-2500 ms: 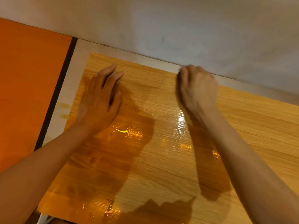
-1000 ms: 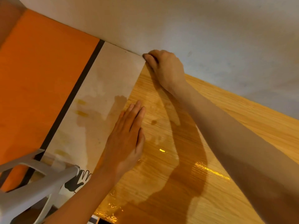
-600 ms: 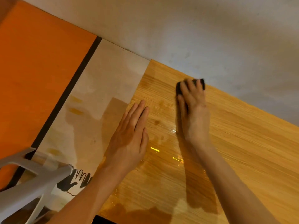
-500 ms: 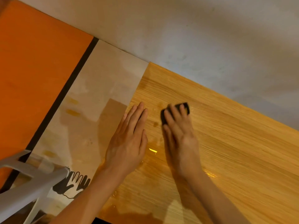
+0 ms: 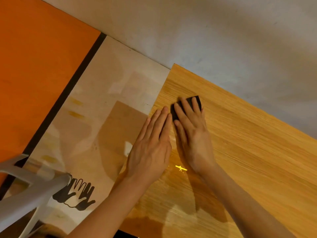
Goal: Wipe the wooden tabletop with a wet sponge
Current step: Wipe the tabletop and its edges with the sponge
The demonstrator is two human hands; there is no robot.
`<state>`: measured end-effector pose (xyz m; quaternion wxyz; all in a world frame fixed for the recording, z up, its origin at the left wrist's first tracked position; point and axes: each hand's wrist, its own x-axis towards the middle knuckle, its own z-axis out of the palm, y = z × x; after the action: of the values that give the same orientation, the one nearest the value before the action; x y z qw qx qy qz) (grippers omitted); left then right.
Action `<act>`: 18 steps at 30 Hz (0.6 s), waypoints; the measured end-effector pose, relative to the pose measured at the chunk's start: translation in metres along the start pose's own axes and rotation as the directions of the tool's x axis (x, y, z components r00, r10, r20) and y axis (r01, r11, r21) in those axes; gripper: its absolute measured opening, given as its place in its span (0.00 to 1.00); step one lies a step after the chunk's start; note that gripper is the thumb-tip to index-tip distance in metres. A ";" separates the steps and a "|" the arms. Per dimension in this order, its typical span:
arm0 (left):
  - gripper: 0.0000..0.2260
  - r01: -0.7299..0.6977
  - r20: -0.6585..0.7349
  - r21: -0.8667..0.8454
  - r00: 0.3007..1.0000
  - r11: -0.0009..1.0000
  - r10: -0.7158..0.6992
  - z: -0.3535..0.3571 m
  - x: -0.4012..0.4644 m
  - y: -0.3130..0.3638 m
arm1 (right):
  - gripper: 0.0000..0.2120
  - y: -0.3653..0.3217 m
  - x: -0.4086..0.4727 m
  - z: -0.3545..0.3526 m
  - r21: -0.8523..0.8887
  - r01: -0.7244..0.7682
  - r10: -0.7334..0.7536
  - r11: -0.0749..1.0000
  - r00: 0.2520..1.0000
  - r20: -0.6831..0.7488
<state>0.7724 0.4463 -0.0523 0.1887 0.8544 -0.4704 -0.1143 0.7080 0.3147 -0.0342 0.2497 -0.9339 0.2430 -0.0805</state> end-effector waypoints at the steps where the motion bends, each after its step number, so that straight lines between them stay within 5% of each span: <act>1: 0.25 -0.002 0.000 -0.001 1.000 1.000 0.002 0.000 0.000 0.000 | 0.20 0.001 -0.005 -0.001 -0.003 0.039 -0.039 0.999 0.999 0.033; 7: 0.26 -0.013 0.004 0.000 1.000 1.000 0.013 0.002 -0.002 -0.002 | 0.19 0.017 0.094 -0.006 -0.029 -0.070 0.069 0.997 0.997 -0.034; 14: 0.28 0.019 0.000 -0.130 1.000 0.991 -0.019 -0.007 -0.001 0.000 | 0.20 0.008 0.004 0.000 0.004 0.096 -0.096 0.995 0.994 0.057; 18: 0.28 0.083 0.000 -0.136 0.996 0.987 -0.084 -0.014 -0.026 0.000 | 0.19 0.018 0.055 -0.006 -0.010 0.044 -0.044 0.999 0.998 0.052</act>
<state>0.7638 0.4712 -0.0388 0.2429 0.8590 -0.4246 -0.1513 0.7464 0.2712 -0.0361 0.2489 -0.9421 0.2162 -0.0604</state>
